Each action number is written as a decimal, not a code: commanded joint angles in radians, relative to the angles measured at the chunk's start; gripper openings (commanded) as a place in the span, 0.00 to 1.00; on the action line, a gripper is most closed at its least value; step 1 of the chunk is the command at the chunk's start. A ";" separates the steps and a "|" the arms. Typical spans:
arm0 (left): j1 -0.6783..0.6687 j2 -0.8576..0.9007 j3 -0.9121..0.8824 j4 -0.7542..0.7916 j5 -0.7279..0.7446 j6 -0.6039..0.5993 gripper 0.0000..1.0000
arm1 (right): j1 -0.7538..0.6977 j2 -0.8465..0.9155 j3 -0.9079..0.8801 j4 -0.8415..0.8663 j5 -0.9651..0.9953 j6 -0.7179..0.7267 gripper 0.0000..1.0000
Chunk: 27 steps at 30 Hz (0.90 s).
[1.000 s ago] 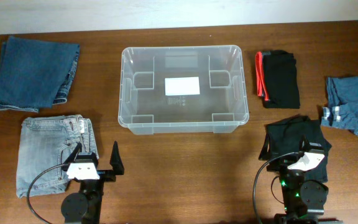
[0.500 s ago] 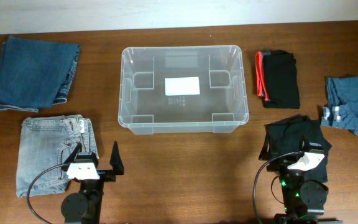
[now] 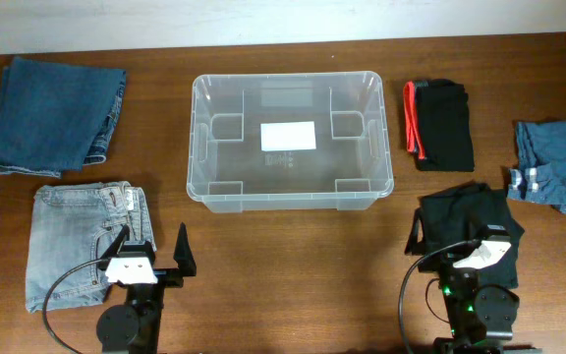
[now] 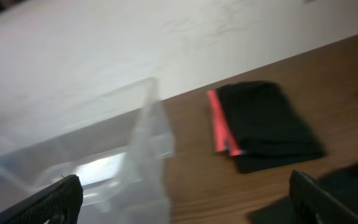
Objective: Pack container
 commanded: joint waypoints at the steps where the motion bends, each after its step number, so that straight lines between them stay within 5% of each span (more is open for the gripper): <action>1: 0.004 -0.007 -0.002 -0.008 -0.003 0.008 0.99 | 0.008 -0.008 -0.005 0.003 -0.142 0.109 0.99; 10: 0.004 -0.007 -0.002 -0.008 -0.004 0.008 0.99 | 0.008 -0.008 0.009 0.114 -0.281 0.113 0.98; 14: 0.004 -0.007 -0.002 -0.008 -0.004 0.008 0.99 | 0.008 0.000 0.179 0.095 -0.257 -0.004 0.98; 21: 0.004 -0.007 -0.002 -0.008 -0.004 0.008 0.99 | 0.008 0.227 0.603 -0.333 0.232 -0.106 0.98; 27: 0.004 -0.007 -0.002 -0.008 -0.004 0.008 0.99 | 0.007 0.669 0.994 -0.647 0.314 -0.106 0.98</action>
